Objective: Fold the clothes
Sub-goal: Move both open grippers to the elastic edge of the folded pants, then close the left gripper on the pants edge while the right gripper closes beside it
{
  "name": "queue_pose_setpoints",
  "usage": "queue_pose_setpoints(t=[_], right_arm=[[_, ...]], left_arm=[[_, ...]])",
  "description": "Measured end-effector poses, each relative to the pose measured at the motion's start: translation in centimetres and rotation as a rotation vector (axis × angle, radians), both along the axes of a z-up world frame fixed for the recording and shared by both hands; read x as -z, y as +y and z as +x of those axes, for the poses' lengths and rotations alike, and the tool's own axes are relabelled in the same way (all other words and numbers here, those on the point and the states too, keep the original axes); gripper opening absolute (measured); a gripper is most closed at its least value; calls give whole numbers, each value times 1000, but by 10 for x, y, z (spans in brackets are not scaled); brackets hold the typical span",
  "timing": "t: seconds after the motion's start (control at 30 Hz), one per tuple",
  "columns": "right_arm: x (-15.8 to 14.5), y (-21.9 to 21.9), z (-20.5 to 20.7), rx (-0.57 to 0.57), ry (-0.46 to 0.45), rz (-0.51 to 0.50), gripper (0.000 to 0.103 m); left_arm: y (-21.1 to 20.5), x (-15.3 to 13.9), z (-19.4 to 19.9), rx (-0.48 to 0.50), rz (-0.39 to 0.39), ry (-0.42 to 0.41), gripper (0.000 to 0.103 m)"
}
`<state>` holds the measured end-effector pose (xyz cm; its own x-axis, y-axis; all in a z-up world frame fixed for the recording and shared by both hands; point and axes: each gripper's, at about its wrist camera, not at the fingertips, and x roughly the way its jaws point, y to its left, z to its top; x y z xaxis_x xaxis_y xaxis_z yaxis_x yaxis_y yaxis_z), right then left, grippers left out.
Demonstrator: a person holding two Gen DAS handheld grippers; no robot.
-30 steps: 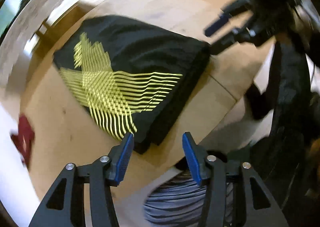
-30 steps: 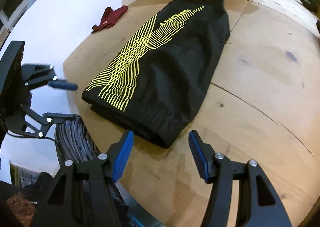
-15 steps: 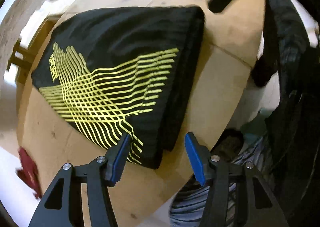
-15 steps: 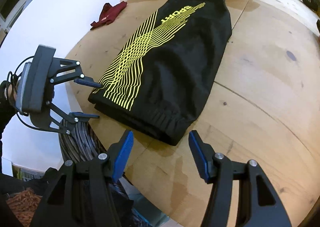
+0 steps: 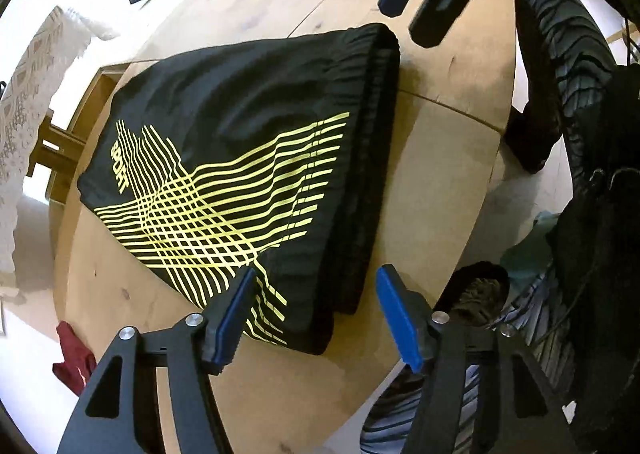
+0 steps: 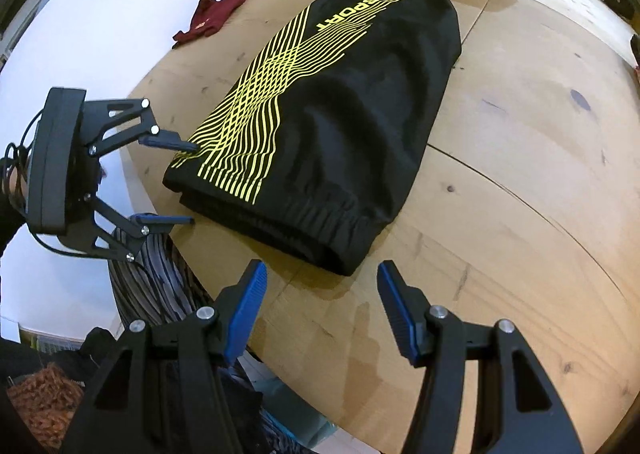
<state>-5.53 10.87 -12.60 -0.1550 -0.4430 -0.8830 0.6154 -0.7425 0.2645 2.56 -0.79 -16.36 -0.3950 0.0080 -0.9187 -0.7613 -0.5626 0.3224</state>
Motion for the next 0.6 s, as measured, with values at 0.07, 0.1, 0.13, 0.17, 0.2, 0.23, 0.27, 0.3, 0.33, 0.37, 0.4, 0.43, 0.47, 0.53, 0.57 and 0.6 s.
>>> queue_pose_setpoints(t=[0.07,0.1,0.13,0.17,0.2,0.23,0.27,0.3,0.33,0.37,0.4,0.43,0.47,0.53,0.57,0.6], right_arm=[[-1,-1,4,-13,20,15,57],[-1,-3,6,-21,28,22,57],[-2,-4,6,-25,42,28,57],[-3,-5,6,-26,60,32,57],[-4,-6,6,-25,80,41,57],[-4,-7,6,-25,97,53,57],[-4,-10,5,-27,109,65,57],[-3,-13,4,-29,122,77,57],[-3,-16,4,-30,134,89,57],[-1,-19,4,-42,143,100,57],[0,-22,5,-61,153,105,57],[2,-25,6,-79,165,107,57],[3,-27,8,-98,178,106,57],[5,-32,11,-132,209,99,57],[7,-32,11,-143,218,88,57],[9,-32,10,-147,213,73,57]], left_arm=[[0,-1,-1,-7,13,-8,65],[-2,-1,-3,-9,23,-21,61],[-3,-1,-4,-11,34,-34,56],[-2,0,-4,-12,41,-42,40],[-1,1,-3,-12,46,-45,35],[-3,1,-2,-13,51,-48,35],[-4,1,-3,-18,61,-56,32],[-5,1,-4,-26,72,-69,30],[-7,0,-5,-33,84,-81,30],[-7,0,-5,-33,89,-84,29],[-7,-1,-4,-27,89,-82,26],[-8,-2,-3,-26,92,-80,24],[-8,-3,-3,-27,96,-80,23],[-9,-5,-2,-31,105,-79,20],[-11,-5,-3,-35,113,-82,20],[-13,-6,-4,-40,123,-87,20]])
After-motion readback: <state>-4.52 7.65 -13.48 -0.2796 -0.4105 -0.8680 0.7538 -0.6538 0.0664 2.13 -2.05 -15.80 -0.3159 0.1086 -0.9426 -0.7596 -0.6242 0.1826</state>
